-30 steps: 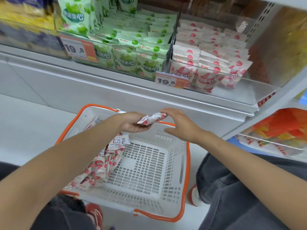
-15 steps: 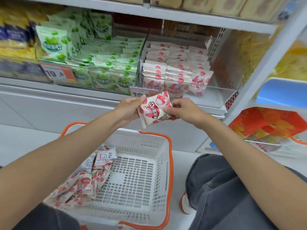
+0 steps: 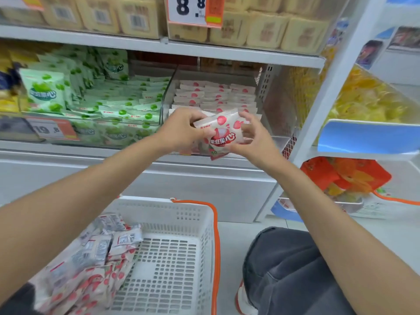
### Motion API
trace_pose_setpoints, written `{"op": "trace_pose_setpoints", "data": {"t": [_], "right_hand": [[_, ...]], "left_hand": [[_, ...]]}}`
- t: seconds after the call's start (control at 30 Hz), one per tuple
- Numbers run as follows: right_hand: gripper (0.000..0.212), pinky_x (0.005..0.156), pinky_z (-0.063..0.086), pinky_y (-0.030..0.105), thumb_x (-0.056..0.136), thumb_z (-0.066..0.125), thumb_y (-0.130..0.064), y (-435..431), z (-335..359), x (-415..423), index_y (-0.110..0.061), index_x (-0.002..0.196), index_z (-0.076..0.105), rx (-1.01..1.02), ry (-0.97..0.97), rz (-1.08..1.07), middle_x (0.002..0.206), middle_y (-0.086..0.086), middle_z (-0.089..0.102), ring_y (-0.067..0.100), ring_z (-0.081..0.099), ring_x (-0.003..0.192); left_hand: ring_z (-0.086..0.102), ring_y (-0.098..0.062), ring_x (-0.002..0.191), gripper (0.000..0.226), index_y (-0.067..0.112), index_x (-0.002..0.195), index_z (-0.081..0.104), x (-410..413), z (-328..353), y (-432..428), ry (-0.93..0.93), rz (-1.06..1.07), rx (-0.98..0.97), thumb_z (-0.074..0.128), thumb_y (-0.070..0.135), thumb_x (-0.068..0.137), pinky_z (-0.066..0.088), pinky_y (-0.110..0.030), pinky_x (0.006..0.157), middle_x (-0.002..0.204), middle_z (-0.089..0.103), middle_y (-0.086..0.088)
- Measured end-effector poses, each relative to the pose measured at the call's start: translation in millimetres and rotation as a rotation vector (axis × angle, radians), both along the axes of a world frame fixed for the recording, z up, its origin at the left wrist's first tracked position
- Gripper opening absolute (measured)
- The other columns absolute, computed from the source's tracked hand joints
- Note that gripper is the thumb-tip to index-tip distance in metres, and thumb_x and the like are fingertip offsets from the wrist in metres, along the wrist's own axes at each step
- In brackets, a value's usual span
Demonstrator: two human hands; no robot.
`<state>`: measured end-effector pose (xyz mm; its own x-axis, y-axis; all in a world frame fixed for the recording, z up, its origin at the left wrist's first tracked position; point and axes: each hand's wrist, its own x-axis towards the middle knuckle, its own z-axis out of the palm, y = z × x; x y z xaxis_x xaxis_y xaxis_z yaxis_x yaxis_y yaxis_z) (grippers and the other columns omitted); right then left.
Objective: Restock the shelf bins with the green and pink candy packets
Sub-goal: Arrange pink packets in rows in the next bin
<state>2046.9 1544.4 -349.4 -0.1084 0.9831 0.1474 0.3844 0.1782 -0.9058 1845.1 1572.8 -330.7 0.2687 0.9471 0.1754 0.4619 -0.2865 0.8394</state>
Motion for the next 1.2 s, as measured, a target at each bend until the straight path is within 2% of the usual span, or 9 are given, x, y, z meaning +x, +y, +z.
{"op": "trace_pose_setpoints", "data": {"t": [0.13, 0.27, 0.4, 0.7, 0.8, 0.93, 1.03, 1.1, 1.2], "right_hand": [[0.022, 0.070, 0.056, 0.024, 0.073, 0.081, -0.003, 17, 18, 21, -0.011, 0.091, 0.070, 0.088, 0.052, -0.180, 0.085, 0.001, 0.073, 0.007, 0.066, 0.072], [0.025, 0.049, 0.045, 0.010, 0.071, 0.079, 0.003, 53, 19, 44, -0.016, 0.079, 0.065, -0.028, 0.179, -0.396, 0.073, -0.007, 0.066, 0.003, 0.060, 0.063], [0.024, 0.056, 0.048, 0.022, 0.063, 0.084, 0.001, 101, 10, 52, -0.003, 0.081, 0.068, -0.327, -0.122, -0.363, 0.075, 0.010, 0.068, 0.018, 0.060, 0.063], [0.045, 0.087, 0.050, 0.031, 0.094, 0.060, -0.030, 123, 9, 34, -0.002, 0.129, 0.057, -0.547, -0.876, -0.131, 0.125, 0.010, 0.060, 0.026, 0.062, 0.109], [0.026, 0.081, 0.052, 0.032, 0.095, 0.059, -0.020, 128, 10, 32, -0.001, 0.112, 0.066, -0.728, -0.774, -0.052, 0.095, 0.011, 0.063, 0.023, 0.063, 0.087], [0.010, 0.080, 0.053, 0.033, 0.090, 0.064, -0.006, 138, 6, 36, -0.007, 0.084, 0.056, -0.782, -0.384, -0.147, 0.094, 0.011, 0.060, 0.023, 0.060, 0.081], [0.043, 0.095, 0.048, 0.036, 0.083, 0.075, -0.022, 146, 2, 35, -0.007, 0.121, 0.059, -0.863, -0.612, -0.102, 0.130, 0.012, 0.056, 0.027, 0.057, 0.107], [0.068, 0.110, 0.037, 0.041, 0.091, 0.067, -0.032, 151, -2, 33, -0.007, 0.146, 0.036, -0.842, -0.700, -0.100, 0.151, 0.012, 0.038, 0.031, 0.039, 0.135], [0.073, 0.115, 0.029, 0.042, 0.093, 0.062, -0.034, 153, -6, 29, 0.000, 0.149, 0.028, -0.808, -0.684, -0.139, 0.156, 0.014, 0.029, 0.031, 0.028, 0.143]], "left_hand": [[0.067, -0.003, 0.096, 0.031, 0.016, 0.116, 0.068, 35, 24, 30, -0.087, -0.044, 0.067, 0.072, 0.027, 0.088, 0.054, -0.020, 0.081, 0.107, 0.071, 0.008], [0.053, -0.013, 0.123, 0.042, 0.017, 0.134, 0.056, 40, 4, 69, 0.276, 0.017, 0.128, 0.053, 0.040, 0.098, 0.041, -0.029, 0.103, 0.135, 0.058, 0.004], [0.053, -0.023, 0.123, 0.039, 0.024, 0.125, 0.062, 30, -24, 92, 0.661, 0.069, 0.219, 0.045, 0.046, 0.098, 0.039, -0.049, 0.106, 0.131, 0.062, 0.000], [0.051, -0.024, 0.120, 0.039, 0.020, 0.124, 0.061, 22, -45, 96, 0.660, 0.076, 0.304, 0.036, 0.037, 0.099, 0.040, -0.045, 0.100, 0.132, 0.058, -0.001], [0.049, -0.024, 0.123, 0.041, 0.019, 0.128, 0.059, 21, -46, 95, 0.666, 0.074, 0.305, 0.035, 0.037, 0.100, 0.037, -0.044, 0.102, 0.135, 0.057, -0.002], [0.049, -0.022, 0.123, 0.040, 0.018, 0.126, 0.059, 23, -49, 93, 0.647, 0.089, 0.330, 0.033, 0.036, 0.101, 0.034, -0.043, 0.104, 0.133, 0.057, -0.001], [0.050, -0.019, 0.118, 0.041, 0.018, 0.121, 0.060, 23, -52, 92, 0.626, 0.099, 0.342, 0.030, 0.036, 0.101, 0.035, -0.043, 0.103, 0.128, 0.059, 0.001], [0.050, -0.019, 0.118, 0.041, 0.018, 0.122, 0.060, 23, -52, 91, 0.624, 0.101, 0.353, 0.030, 0.036, 0.101, 0.035, -0.043, 0.104, 0.128, 0.059, 0.001], [0.048, -0.019, 0.123, 0.041, 0.019, 0.126, 0.059, 23, -51, 89, 0.630, 0.102, 0.371, 0.030, 0.035, 0.102, 0.033, -0.042, 0.106, 0.134, 0.057, 0.000]]}}
